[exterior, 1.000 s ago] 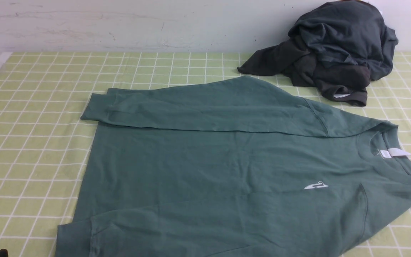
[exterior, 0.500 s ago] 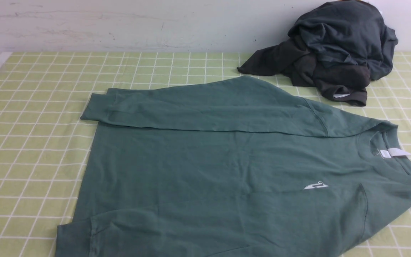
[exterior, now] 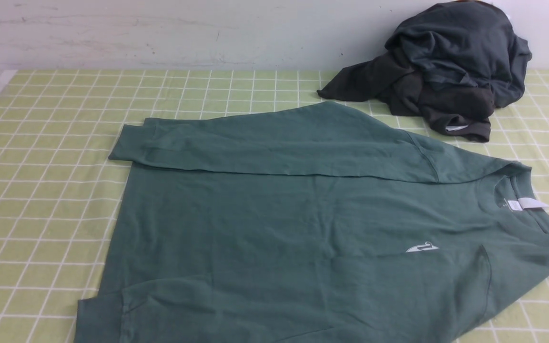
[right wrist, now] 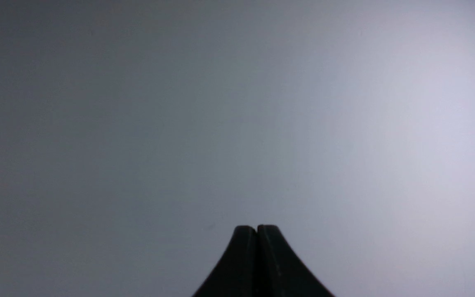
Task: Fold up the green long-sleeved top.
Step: Use the left arm to clamp the cuff closest to it
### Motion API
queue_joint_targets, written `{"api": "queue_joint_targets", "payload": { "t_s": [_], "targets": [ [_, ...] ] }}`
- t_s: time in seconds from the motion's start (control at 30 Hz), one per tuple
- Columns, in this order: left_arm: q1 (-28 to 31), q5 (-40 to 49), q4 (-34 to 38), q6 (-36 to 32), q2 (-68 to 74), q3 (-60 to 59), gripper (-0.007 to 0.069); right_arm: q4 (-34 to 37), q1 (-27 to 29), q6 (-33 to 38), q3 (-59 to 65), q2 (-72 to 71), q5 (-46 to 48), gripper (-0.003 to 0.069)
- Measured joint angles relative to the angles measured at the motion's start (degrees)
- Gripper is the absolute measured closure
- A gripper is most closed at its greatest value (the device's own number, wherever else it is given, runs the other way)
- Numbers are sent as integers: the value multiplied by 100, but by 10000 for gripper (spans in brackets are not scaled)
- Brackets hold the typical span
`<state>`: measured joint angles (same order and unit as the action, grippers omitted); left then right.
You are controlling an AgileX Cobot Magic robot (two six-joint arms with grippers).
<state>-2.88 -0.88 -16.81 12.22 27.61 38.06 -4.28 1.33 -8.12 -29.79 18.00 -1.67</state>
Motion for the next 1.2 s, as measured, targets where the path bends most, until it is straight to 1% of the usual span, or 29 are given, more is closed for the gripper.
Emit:
{"api": "queue_joint_targets", "payload": {
  "t_s": [0.03, 0.1, 0.13, 0.17, 0.2, 0.27, 0.3, 0.37, 0.4, 0.47, 0.5, 0.57, 0.7, 0.73, 0.77, 0.83, 0.87, 0.93, 1.0, 1.03, 1.1, 1.13, 1.2],
  "targets": [
    [0, 312, 15, 139, 436, 130, 625, -84, 0, 21, -176, 275, 395, 672],
    [-37, 1128, 177, 459, 1044, 187, 625, -161, 0, 40, -474, 1018, 1550, 672],
    [-47, 1128, 207, 459, 1108, 189, 625, -161, 0, 40, -474, 1018, 1550, 672],
    [-143, 2048, 509, 661, 1620, 189, 625, -91, -27, 61, -542, 1559, 2557, 672],
    [-201, 2463, 688, 709, 1945, 189, 625, -3, -61, 86, -547, 1775, 3000, 672],
    [-346, 3258, 1103, 733, 2539, 189, 625, 242, -165, 239, -547, 2293, 4043, 672],
    [-394, 3587, 1244, 689, 2805, 189, 625, 367, -237, 359, -547, 2489, 4387, 672],
    [-457, 3981, 1540, 448, 3535, 189, 624, 721, -388, 869, -547, 2987, 5036, 672],
    [-457, 4070, 1645, 306, 3850, 189, 615, 844, -473, 1088, -547, 3151, 5164, 672],
    [-418, 4114, 1845, 69, 4429, 189, 582, 1193, -652, 1626, -547, 3522, 5235, 672],
    [-418, 4114, 1845, 45, 4482, 189, 582, 1227, -669, 1626, -547, 3522, 5235, 672],
    [-298, 4052, 2102, -207, 5079, 194, 503, 1646, -895, 2190, -547, 3839, 4959, 672],
    [-129, 3809, 2205, -403, 5684, 200, 389, 2103, -1052, 2730, -554, 4134, 4472, 672],
    [-123, 3795, 2205, -401, 5740, 200, 380, 2152, -1066, 2769, -554, 4149, 4429, 672],
    [-92, 3636, 2205, -407, 5955, 206, 354, 2305, -1101, 2911, -554, 4259, 4322, 672],
    [-92, 3442, 2219, -407, 6181, 206, 346, 2529, -1104, 3059, -554, 4356, 4303, 672],
    [-92, 3352, 2227, -407, 6239, 206, 348, 2590, -1104, 3109, -554, 4374, 4303, 672],
    [-92, 3282, 2261, -407, 6351, 255, 385, 2717, -1104, 3206, -554, 4374, 4303, 672],
    [-112, 3241, 2302, -414, 6385, 295, 447, 2802, -1104, 3286, -560, 4374, 4303, 672],
    [-120, 3236, 2332, -421, 6398, 324, 502, 2846, -1104, 3322, -560, 4374, 4303, 672],
    [-131, 3232, 2334, -428, 6398, 361, 547, 2874, -1104, 3339, -560, 4374, 4303, 672],
    [-170, 3232, 2327, -465, 6398, 432, 587, 2887, -1104, 3353, -560, 4374, 4303, 672],
    [-245, 3397, 2305, -599, 6301, 648, 607, 2899, -1104, 3378, -560, 4374, 4303, 672]
  ]
}}
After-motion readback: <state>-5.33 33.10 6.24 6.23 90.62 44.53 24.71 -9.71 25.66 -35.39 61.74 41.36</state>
